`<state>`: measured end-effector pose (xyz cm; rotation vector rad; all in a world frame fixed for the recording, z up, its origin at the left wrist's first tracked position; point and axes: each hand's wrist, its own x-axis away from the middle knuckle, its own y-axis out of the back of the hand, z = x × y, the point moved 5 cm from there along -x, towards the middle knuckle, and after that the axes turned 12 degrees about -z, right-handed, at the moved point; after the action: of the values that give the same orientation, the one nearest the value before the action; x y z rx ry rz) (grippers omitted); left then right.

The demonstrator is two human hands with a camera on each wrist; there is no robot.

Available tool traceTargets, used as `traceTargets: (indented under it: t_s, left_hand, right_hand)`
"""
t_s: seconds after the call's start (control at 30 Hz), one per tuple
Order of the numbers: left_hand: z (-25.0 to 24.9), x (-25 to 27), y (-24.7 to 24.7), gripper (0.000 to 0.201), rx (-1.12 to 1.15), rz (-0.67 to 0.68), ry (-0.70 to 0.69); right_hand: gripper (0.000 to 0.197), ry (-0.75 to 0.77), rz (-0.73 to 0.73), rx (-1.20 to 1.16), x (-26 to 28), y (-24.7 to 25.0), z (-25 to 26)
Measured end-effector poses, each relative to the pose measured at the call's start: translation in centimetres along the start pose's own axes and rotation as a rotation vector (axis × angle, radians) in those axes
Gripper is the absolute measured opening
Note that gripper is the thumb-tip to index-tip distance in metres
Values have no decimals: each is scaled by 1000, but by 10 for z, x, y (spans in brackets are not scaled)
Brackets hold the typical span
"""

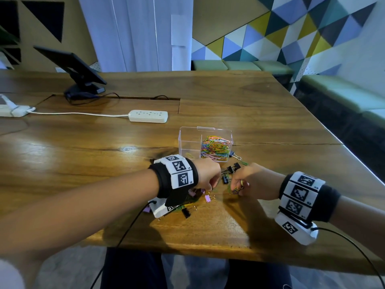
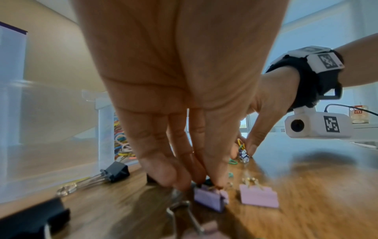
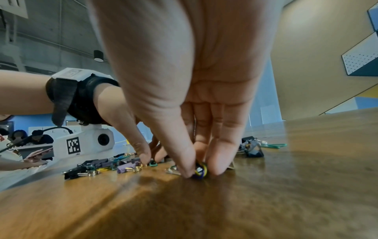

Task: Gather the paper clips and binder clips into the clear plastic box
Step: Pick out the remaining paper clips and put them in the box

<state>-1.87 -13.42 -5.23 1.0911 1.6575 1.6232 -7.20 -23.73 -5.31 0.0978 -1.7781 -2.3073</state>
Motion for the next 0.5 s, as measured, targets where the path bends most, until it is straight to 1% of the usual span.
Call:
traceTargets:
  t_s: [0.17, 0.27, 0.33, 0.4, 0.47, 0.5]
  left_hand:
    - [0, 2, -2, 17, -17, 54, -1]
    - [3, 4, -4, 19, -21, 70, 13]
    - [5, 4, -5, 18, 0, 74, 31]
    - [6, 4, -5, 18, 27, 69, 39]
    - [7, 4, -5, 17, 46, 59, 32]
    - [7, 4, -4, 17, 54, 52, 23]
  right_hand:
    - [22, -48, -5, 17, -2, -3, -7]
    - [17, -22, -18, 56, 0, -3, -8]
    - [17, 3, -25, 78, 1, -4, -6]
    - [16, 19, -22, 115, 1, -5, -5]
    - [11, 35, -9, 148, 1, -6, -3]
    - [17, 37, 10, 154, 1, -7, -3]
